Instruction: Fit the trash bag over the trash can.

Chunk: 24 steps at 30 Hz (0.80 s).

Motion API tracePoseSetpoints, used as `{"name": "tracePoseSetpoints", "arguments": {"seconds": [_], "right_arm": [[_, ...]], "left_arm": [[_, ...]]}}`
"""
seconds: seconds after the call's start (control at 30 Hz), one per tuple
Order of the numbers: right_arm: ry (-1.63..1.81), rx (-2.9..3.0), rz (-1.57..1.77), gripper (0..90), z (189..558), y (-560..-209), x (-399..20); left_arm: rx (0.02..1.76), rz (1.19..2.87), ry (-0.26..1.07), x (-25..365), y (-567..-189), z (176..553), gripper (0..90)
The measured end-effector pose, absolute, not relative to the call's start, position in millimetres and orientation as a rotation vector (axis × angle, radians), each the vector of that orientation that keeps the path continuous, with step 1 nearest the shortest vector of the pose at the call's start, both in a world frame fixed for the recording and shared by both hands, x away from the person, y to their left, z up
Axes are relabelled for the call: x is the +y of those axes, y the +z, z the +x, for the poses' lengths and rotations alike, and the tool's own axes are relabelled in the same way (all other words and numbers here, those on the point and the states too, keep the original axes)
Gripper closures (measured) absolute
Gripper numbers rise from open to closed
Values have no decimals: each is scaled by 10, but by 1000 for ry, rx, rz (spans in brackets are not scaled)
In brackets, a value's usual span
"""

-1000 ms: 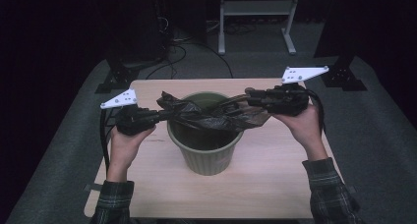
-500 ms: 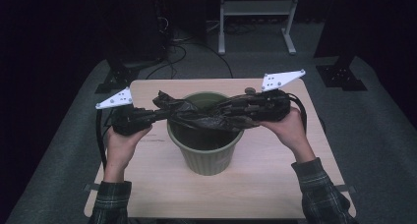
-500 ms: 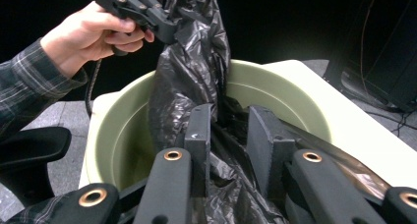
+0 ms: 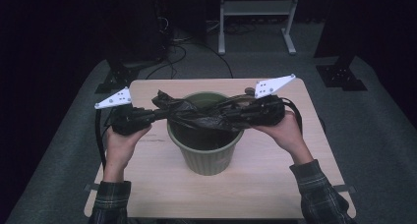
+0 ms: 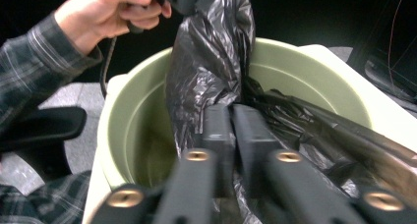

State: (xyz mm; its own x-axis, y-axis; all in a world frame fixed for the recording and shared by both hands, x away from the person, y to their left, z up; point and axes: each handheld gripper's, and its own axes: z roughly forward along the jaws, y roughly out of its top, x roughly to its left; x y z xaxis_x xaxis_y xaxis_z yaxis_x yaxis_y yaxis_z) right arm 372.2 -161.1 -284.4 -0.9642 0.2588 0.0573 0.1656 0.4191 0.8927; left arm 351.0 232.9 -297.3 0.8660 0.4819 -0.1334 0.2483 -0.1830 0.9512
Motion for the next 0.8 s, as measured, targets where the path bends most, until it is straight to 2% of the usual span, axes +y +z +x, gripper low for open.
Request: {"name": "tracePoseSetpoints", "arguments": {"seconds": [0.43,0.8], "right_arm": [[1563,2393,555,900,3921,-2750,-1801],[1554,2327,638,900,3992,-2733,-1981]], "left_arm": [[550,1779,211,2350,-3000,3497,872],[556,1796,215,2363,-3002,3479,894]]}}
